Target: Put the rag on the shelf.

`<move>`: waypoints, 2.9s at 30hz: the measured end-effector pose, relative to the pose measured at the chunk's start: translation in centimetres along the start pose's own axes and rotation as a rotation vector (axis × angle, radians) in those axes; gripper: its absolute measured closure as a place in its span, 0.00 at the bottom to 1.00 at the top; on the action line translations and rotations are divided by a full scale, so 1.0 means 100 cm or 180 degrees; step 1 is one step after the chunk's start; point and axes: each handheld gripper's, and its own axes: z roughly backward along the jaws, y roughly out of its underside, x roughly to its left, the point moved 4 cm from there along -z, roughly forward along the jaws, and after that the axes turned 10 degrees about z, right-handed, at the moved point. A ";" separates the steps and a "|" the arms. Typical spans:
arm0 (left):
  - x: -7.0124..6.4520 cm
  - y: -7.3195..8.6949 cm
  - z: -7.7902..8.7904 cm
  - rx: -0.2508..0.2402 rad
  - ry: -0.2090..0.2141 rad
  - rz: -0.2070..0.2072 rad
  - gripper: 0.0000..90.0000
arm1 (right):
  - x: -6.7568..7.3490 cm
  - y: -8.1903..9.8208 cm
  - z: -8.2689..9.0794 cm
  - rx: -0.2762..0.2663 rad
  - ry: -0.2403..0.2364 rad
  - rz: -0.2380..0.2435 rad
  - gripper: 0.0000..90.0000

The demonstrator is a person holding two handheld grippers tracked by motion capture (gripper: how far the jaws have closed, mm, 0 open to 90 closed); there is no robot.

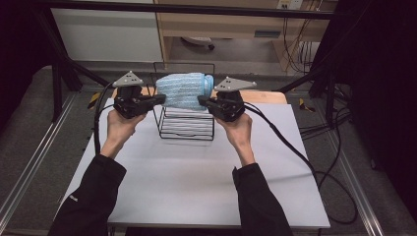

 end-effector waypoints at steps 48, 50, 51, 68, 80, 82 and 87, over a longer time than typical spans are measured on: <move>0.000 0.008 0.032 -0.0096 -0.0172 0.0075 0.37 | -0.017 -0.002 0.053 -0.0144 0.0127 -0.0311 0.10; 0.001 0.012 0.033 -0.0085 -0.0196 0.0046 0.34 | -0.019 0.001 0.058 -0.0107 0.0146 -0.0311 0.07; 0.000 0.015 0.033 -0.0077 -0.0181 0.0055 0.32 | -0.020 0.003 0.060 -0.0087 0.0166 -0.0290 0.06; 0.002 0.069 0.038 0.0106 -0.0259 -0.0048 0.11 | -0.024 0.054 0.096 0.0096 0.0189 -0.0359 0.00; 0.011 0.129 0.036 0.0163 -0.0138 0.0083 0.11 | -0.019 0.129 0.110 0.0216 0.0197 -0.0578 0.00; 0.014 0.139 0.035 0.0221 -0.0160 0.0072 0.11 | -0.017 0.141 0.111 0.0243 0.0180 -0.0600 0.00; 0.022 0.164 0.037 0.0301 -0.0175 0.0081 0.11 | -0.012 0.170 0.116 0.0306 0.0151 -0.0646 0.00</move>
